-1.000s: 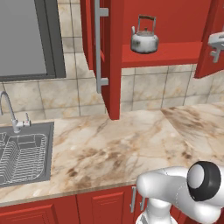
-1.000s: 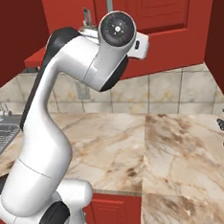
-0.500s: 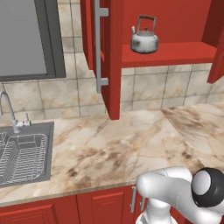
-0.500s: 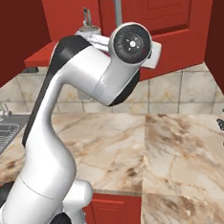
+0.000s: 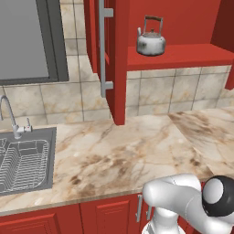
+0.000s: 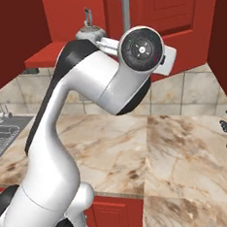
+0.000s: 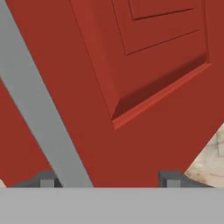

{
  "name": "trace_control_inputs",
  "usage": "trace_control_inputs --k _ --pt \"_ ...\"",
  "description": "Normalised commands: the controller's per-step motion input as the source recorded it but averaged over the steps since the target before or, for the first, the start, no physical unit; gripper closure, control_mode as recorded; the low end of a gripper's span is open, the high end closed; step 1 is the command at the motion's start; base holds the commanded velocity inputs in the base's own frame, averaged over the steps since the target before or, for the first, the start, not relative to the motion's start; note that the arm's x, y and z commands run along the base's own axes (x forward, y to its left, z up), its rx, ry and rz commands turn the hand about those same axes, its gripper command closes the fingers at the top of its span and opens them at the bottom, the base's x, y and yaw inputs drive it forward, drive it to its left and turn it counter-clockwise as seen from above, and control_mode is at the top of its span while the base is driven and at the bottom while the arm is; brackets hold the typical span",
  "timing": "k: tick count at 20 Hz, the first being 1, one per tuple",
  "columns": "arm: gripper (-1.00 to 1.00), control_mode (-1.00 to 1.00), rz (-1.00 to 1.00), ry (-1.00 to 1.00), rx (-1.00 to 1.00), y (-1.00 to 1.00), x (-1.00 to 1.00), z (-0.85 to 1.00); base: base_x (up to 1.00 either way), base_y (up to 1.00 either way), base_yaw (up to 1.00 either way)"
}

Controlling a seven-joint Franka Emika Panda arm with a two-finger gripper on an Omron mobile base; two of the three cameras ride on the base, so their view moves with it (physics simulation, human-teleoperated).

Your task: Open the cabinet, pick the kettle from the cabinet, and place it in the sink.

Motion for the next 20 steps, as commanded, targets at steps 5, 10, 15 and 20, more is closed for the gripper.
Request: trace_control_inputs --k 5,10,15,20 --pt "-1.00 -1.00 -0.16 -0.01 0.00 -0.12 -0.45 0.00 0.00 0.00 0.00" --pt "-1.00 -1.00 -0.18 -0.01 0.00 0.04 -0.57 0.00 0.00 0.00 0.00" --pt "-1.00 -1.00 -0.11 0.00 0.00 0.36 -0.36 -0.01 0.00 0.00 0.00" --pt "-1.00 -1.00 -0.10 0.04 0.01 0.55 -0.16 0.00 0.00 0.00 0.00"
